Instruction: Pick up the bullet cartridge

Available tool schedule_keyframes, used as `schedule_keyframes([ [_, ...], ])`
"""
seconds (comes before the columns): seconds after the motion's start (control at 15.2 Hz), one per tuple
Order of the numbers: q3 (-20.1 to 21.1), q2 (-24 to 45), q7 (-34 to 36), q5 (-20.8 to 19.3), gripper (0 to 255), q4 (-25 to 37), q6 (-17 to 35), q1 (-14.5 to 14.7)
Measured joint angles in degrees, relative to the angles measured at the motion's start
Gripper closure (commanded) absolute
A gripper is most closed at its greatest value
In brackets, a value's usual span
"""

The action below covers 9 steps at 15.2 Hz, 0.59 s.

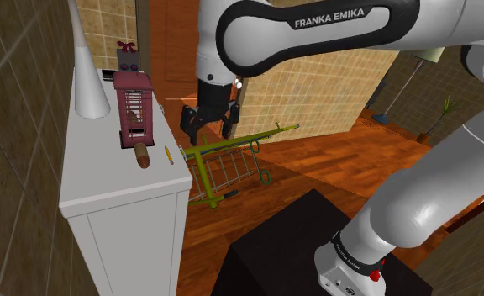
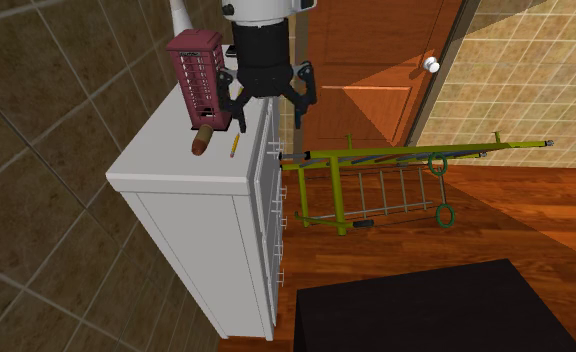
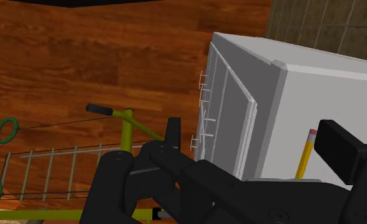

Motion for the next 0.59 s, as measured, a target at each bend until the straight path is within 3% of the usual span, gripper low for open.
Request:
schedule_keyframes([
  [0.33,2.9,11.1,8.8,-5.2,0,9.3,1.7,1.5],
  [0.59,3.6,21.1,15.8,-10.5,0,18.6,1.8,4.5],
])
